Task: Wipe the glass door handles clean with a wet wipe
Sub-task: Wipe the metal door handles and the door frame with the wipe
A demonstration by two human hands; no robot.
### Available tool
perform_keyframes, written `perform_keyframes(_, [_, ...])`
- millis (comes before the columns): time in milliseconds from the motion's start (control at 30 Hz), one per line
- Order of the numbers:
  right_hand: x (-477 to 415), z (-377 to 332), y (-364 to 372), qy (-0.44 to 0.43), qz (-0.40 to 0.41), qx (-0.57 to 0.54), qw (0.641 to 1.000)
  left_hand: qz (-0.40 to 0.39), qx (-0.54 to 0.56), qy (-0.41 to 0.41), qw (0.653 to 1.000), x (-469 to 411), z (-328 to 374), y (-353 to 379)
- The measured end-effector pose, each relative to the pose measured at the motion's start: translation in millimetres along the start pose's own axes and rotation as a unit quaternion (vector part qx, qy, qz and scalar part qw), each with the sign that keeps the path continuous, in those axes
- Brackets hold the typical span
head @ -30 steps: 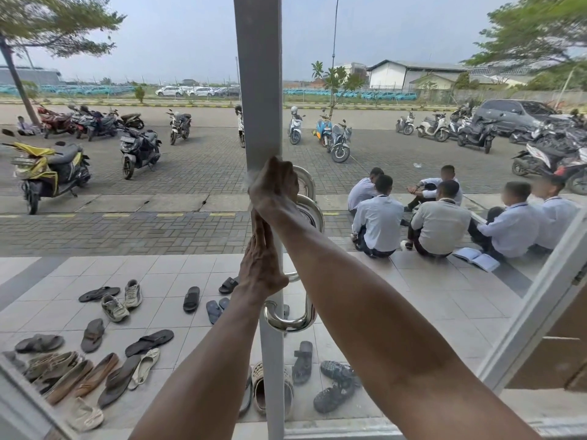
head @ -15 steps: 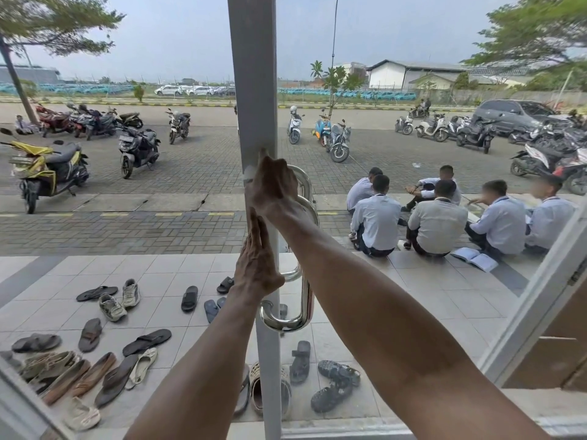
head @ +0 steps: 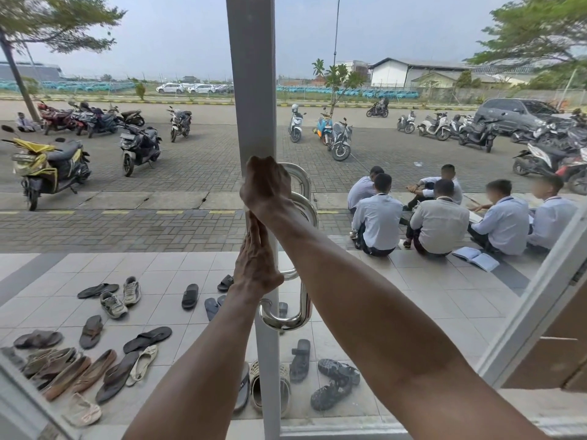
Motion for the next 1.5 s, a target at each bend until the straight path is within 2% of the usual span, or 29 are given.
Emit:
perform_keyframes(233, [-3.8, -3.7, 2.5, -0.006, 0.002, 0.001, 1.000, 0.001, -0.010, 0.007, 1.000, -0.7, -5.9, -2.4])
perform_keyframes(567, [1.1, 13.8, -11.7, -0.007, -0.043, 0.008, 0.999, -0.009, -0.017, 0.019, 1.000, 2.3, -0.7, -2.8])
perform_keyframes(833, [-2.0, -4.9, 0.9, -0.031, -0.016, 0.016, 0.999, -0.019, -0.030, 0.017, 0.999, 2.9, -4.6, -5.7])
perform_keyframes(1100, [8.5, 13.2, -6.7, 0.018, -0.042, -0.007, 0.999, -0.026, -0.021, 0.024, 0.999, 4.0, -0.5, -7.3])
perform_keyframes(1333, [6.2, 9.0, -10.7, 0.025, -0.064, -0.012, 0.998, -0.036, -0.021, 0.016, 0.999, 5.1, 1.3, -12.3])
perform_keyframes(1500, [5.5, 2.9, -6.0, 0.011, -0.047, 0.007, 0.999, -0.046, -0.029, 0.017, 0.998, 4.6, 3.2, -13.1])
Point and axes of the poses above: each hand's wrist, its own x-axis away from the middle knuckle, its own y-axis out of the palm, z = x × y, the point moved 6 cm from there along -x, towards the middle knuckle, and after that the axes turned 4 degrees about z, right-handed, at the moved point
